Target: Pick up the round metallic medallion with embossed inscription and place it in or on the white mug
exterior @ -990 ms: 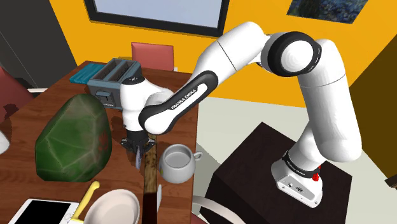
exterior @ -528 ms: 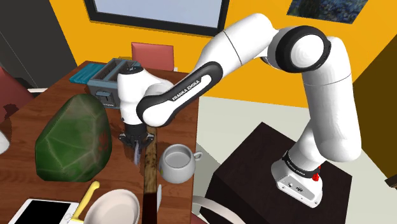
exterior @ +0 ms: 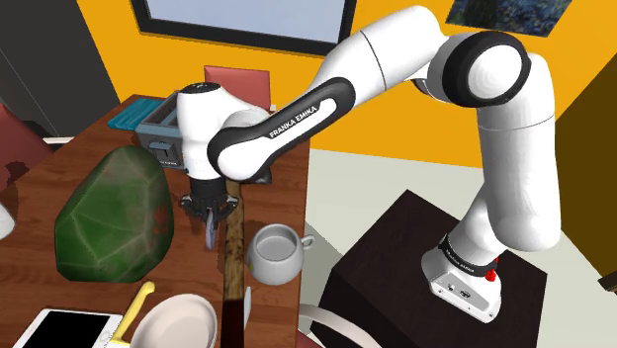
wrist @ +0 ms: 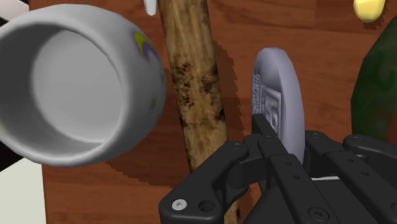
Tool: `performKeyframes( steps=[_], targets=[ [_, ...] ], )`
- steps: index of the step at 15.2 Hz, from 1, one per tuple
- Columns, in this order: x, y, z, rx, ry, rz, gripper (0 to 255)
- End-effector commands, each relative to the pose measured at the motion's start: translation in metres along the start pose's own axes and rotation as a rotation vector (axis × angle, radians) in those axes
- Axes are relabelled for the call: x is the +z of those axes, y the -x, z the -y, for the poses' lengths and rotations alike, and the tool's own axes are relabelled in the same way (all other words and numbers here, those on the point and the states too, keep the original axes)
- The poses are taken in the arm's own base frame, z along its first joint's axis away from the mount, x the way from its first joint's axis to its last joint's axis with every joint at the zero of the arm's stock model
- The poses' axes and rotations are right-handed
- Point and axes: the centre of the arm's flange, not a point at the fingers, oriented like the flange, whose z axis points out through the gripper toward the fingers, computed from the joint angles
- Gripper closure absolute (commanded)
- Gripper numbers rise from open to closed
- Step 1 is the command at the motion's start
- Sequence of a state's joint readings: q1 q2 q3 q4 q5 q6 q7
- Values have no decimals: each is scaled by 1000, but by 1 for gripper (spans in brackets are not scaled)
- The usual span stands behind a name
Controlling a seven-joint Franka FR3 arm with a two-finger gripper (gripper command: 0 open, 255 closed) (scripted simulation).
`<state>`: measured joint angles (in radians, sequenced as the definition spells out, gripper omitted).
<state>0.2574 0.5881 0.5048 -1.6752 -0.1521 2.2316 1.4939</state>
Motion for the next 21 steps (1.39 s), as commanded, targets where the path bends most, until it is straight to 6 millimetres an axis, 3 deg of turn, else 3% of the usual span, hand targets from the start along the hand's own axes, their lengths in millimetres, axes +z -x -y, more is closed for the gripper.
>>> performKeyframes(
  steps=[1,17,21],
  targets=[
    [-12,1,0,0,0,0,255],
    [-94,13,5,0,0,0,255],
    [-100,20,-47,0,0,0,255]
  ],
)
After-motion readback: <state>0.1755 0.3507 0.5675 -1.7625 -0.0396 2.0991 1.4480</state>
